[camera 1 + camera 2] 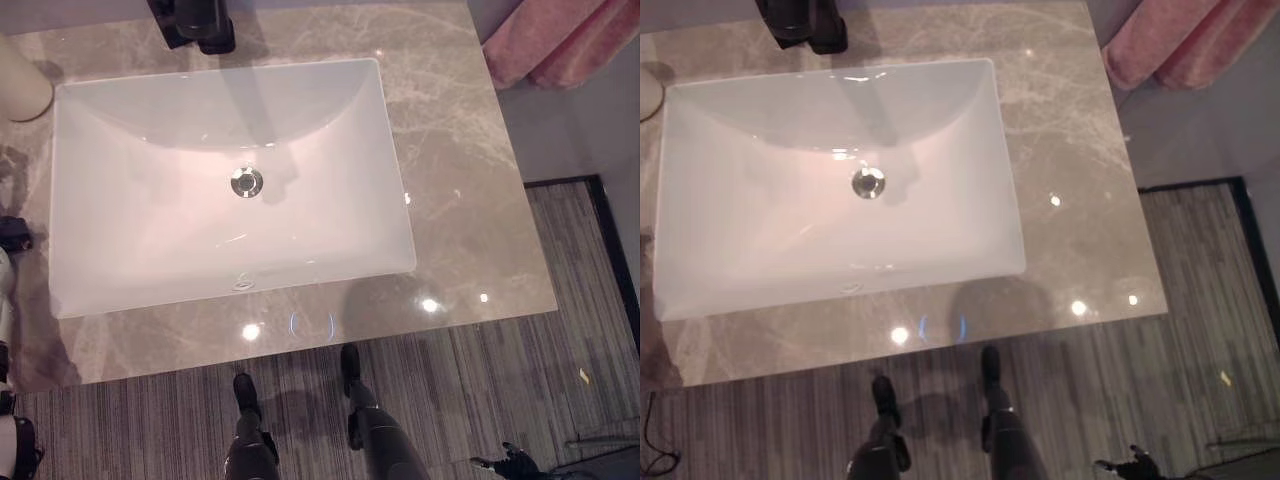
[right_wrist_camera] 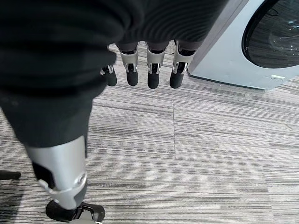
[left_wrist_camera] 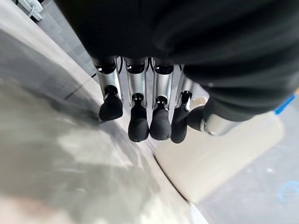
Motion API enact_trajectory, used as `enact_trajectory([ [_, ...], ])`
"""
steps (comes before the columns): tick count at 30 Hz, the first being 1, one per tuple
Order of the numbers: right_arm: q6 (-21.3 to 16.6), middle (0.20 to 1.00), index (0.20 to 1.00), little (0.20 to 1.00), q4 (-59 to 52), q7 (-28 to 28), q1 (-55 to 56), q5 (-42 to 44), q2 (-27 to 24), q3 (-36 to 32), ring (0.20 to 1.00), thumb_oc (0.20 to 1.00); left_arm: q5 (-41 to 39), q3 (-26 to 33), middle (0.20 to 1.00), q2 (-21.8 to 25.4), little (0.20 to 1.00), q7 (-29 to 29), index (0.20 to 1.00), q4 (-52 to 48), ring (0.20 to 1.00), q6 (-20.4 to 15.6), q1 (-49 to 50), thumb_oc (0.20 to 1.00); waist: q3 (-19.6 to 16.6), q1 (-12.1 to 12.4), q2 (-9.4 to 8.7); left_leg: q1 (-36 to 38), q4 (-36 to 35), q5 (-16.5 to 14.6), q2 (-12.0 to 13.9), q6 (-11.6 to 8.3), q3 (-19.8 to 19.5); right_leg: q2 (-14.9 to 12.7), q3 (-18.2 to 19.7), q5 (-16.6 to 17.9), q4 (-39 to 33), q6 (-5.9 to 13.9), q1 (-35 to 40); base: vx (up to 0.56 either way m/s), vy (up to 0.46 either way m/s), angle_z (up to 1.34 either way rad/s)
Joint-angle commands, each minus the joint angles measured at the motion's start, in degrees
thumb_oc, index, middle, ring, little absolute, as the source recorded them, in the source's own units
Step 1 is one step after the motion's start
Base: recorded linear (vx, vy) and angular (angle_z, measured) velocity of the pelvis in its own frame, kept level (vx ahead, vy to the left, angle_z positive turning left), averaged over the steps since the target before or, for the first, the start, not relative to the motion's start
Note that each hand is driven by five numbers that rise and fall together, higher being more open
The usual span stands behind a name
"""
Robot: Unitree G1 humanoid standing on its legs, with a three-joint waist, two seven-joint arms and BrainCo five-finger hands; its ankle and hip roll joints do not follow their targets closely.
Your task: Put brush and paste in cup on sink, flatten towel.
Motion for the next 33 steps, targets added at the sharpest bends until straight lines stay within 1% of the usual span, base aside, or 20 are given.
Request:
enact_trajectory([
  [1, 0.4, 1.0, 1.0, 1.0, -0.6, -0.3, -0.3, 1.6, -3.4, 0.7, 1.0, 1.0, -1.9, -0.8, 0.2, 3.9, 0.2, 0.2, 0.2, 4.5, 0.2, -1.1, -3.9, 0.2, 0.0, -1.7, -0.84, -0.3, 0.2, 2.5, -0.1, 0.21, -3.1, -5.4, -1.6, -1.3, -0.1, 5.48, 3.0, 0.0, -0.002, -0.08],
  [4, 0.2, 1.0, 1.0, 1.0, -1.2, -0.5, -0.8, 2.4, -3.3, 1.3, 1.0, 1.0, -2.9, -3.1, 0.2, 4.9, 0.2, 0.2, 0.2, 6.4, 0.2, -1.0, -7.1, 0.2, 1.0, -2.0, -0.59, -0.8, 0.2, 2.5, 0.0, 0.03, -3.0, -5.2, -1.3, -1.3, -0.1, 5.67, 2.3, 0.0, -0.002, -0.02],
  [11, -0.2, 1.0, 1.0, 1.0, -1.2, -0.8, -0.5, 3.1, -3.4, 1.3, 1.0, 1.0, -3.7, -6.0, 0.2, 6.9, 0.2, 0.3, 0.2, 9.3, 0.2, -1.2, -11.2, 0.2, 2.2, -2.3, -0.53, -2.4, 0.2, 2.9, 0.0, -0.11, -2.9, -5.0, -0.9, -0.8, -0.1, 5.8, 0.7, 0.0, -0.001, -0.01],
  [13, -0.4, 1.0, 1.0, 1.0, -1.4, -1.0, -0.5, 3.7, -3.2, 1.6, 1.0, 1.0, -4.5, -8.0, 0.2, 7.2, 0.2, 0.6, 0.2, 11.2, 0.2, -1.4, -14.1, 0.2, 2.7, -2.5, -0.53, -3.5, 0.2, 3.0, -0.1, -0.16, -3.0, -4.8, -0.8, -0.5, -0.1, 5.89, -0.4, 0.0, 0.0, 0.0],
  [17, -0.8, 1.0, 1.0, 1.0, -1.7, -0.9, -0.6, 4.4, -2.8, 2.0, 1.0, 1.0, -4.4, -10.2, 0.2, 7.3, 0.2, 0.6, 0.2, 12.6, 0.2, -1.4, -16.3, 0.2, 2.9, -2.8, -0.64, -4.0, 0.2, 3.0, 0.0, -0.14, -2.9, -4.8, -0.5, -0.2, -0.1, 5.97, -1.2, 0.0, 0.0, 0.0],
  [20, -1.6, 1.0, 1.0, 1.0, -2.5, -1.0, -0.8, 6.1, -3.1, 1.5, 1.0, 1.0, -3.8, -12.2, 0.2, 8.7, 0.2, 0.5, 0.2, 14.4, 0.2, -1.5, -18.9, 0.2, 3.2, -3.3, -0.67, -4.8, 0.2, 3.0, -0.1, -0.23, -2.5, -4.6, 0.1, 0.2, -0.1, 6.0, -2.4, 0.0, 0.0, 0.0],
  [25, -1.9, 1.0, 1.0, 1.0, -2.6, -1.0, -0.4, 6.3, -3.0, 1.6, 1.0, 1.0, -4.0, -14.3, 0.2, 9.7, 0.2, 0.6, 0.2, 16.1, 0.2, -1.5, -21.6, 0.2, 3.4, -3.5, -0.72, -5.7, 0.2, 3.1, 0.1, -0.31, -2.4, -4.4, 0.3, 0.4, -0.1, 6.06, -3.4, 0.0, -0.009, -0.05],
  [33, -2.5, 1.0, 1.0, 1.0, -3.0, -1.2, -1.0, 7.1, -3.1, 2.3, 1.0, 1.0, -4.1, -17.1, 0.2, 8.7, 0.2, 0.6, 0.2, 18.5, 0.2, -1.7, -24.7, 0.2, 3.6, -3.9, -0.6, -7.3, 0.2, 3.4, 0.3, -0.43, -2.1, -4.0, 0.8, 0.8, -0.1, 5.9, -5.4, 0.0, 0.0, 0.0],
])
